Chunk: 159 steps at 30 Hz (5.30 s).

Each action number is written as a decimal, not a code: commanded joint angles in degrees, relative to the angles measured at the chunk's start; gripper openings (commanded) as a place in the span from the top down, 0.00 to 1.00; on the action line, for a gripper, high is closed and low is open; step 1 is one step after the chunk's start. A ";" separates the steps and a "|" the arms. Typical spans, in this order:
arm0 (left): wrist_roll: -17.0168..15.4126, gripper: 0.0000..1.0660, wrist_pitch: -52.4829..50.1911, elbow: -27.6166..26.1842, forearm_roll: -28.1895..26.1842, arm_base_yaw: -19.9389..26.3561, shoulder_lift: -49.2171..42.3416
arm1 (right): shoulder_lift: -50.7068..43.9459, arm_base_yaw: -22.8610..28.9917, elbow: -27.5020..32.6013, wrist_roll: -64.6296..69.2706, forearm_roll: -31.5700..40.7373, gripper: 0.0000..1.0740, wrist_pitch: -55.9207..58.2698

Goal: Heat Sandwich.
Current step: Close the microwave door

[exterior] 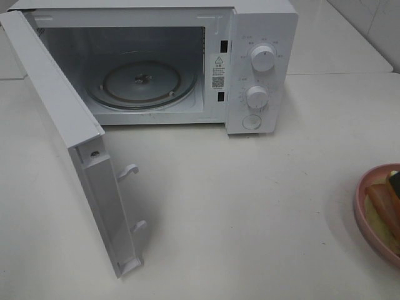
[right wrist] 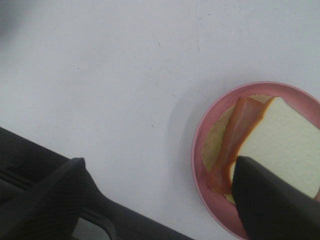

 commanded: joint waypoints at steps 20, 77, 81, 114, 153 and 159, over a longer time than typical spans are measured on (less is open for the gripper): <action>0.00 0.06 -0.52 0.11 -0.11 0.17 -0.92 | -20.51 -13.46 0.17 -5.61 4.47 0.29 6.82; 0.06 0.06 -0.52 0.11 -0.11 0.17 -0.74 | -45.84 -34.72 12.55 -10.60 13.29 0.29 2.75; 0.06 0.06 -0.52 0.11 -0.11 0.17 -0.74 | -45.84 -34.72 12.55 -10.60 13.29 0.29 2.75; 0.00 0.17 -10.43 -2.18 -1.83 -0.29 11.12 | -45.84 -34.72 12.55 -10.60 13.29 0.29 2.75; -0.23 1.00 -86.46 18.62 5.33 -0.97 55.75 | -45.84 -34.72 12.55 -10.54 13.29 0.29 2.75; -1.15 1.00 -92.48 18.22 5.44 -1.55 63.66 | -45.84 -34.72 12.55 -10.54 13.29 0.29 2.75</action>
